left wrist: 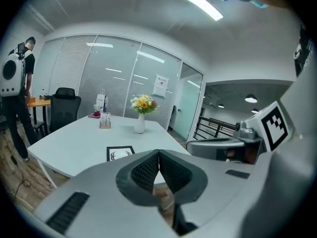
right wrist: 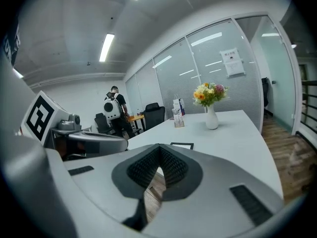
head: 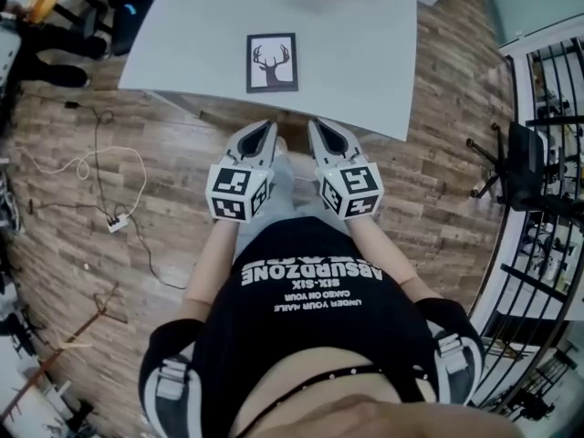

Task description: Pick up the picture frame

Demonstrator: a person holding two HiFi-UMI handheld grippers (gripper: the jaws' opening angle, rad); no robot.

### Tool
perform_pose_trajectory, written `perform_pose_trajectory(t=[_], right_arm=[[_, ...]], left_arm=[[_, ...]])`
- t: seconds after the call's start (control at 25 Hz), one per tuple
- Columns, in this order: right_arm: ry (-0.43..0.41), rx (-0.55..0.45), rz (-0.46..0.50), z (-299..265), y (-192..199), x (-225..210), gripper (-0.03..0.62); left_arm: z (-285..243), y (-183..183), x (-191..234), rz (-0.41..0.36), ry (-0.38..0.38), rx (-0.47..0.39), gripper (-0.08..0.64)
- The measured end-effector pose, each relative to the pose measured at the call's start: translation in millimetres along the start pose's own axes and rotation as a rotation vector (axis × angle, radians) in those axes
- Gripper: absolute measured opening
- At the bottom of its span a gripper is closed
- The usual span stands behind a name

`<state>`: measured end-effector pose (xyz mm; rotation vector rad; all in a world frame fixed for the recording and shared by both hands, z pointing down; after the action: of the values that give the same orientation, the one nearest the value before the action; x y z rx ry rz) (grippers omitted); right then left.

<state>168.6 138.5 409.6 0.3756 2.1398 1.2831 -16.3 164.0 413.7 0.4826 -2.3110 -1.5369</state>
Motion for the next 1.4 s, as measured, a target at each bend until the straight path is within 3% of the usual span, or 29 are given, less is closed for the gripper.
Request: perform_pose_trajectory(t=[0.2,0.72,0.8,0.84,0.96,1.4], right_arm=[[0.012,0.021,-0.015,-40.9,-19.5,-21.9,0.015],[0.09,0.187,-0.074,-136.9,-38.3,-61.0,0.018],[0.09,0.212,-0.085,-147.6,-38.3,-64.5,0.059],[0.088,0.226,-0.091,-153.0,-38.1,-65.9,0.111],[0.083,0.263,-0.102,-168.4,-38.9,-70.1,0.133],[0.091,0.418,-0.157,-220.3,-25.9,-97.8,0.138]], left_arm=[[-35.3,-14.2,39.1,0.021,-0.029,0.015,0.017],[-107.8,-21.5,110.0,0.04,-0.029,0.162,0.018],[-116.1,-19.8,117.3,0.052,-0.019,0.183,0.023],[-120.1,-18.8,120.9,0.057,-0.012,0.194,0.045],[-131.3,-17.3,132.0,0.064,0.003,0.22,0.137],[-169.8,7.8,174.4,0.11,-0.008,0.324,0.156]])
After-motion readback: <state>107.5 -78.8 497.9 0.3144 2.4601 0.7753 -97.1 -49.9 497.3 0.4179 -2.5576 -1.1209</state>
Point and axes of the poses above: the fingertips, and each gripper's own axes: z backward along the fingers, x to its left, y out of its underside, the point moved 10 cm from there along z, backward along the fingers, and after that the axes turned 10 degrees about -z, right-handed, at the moved point
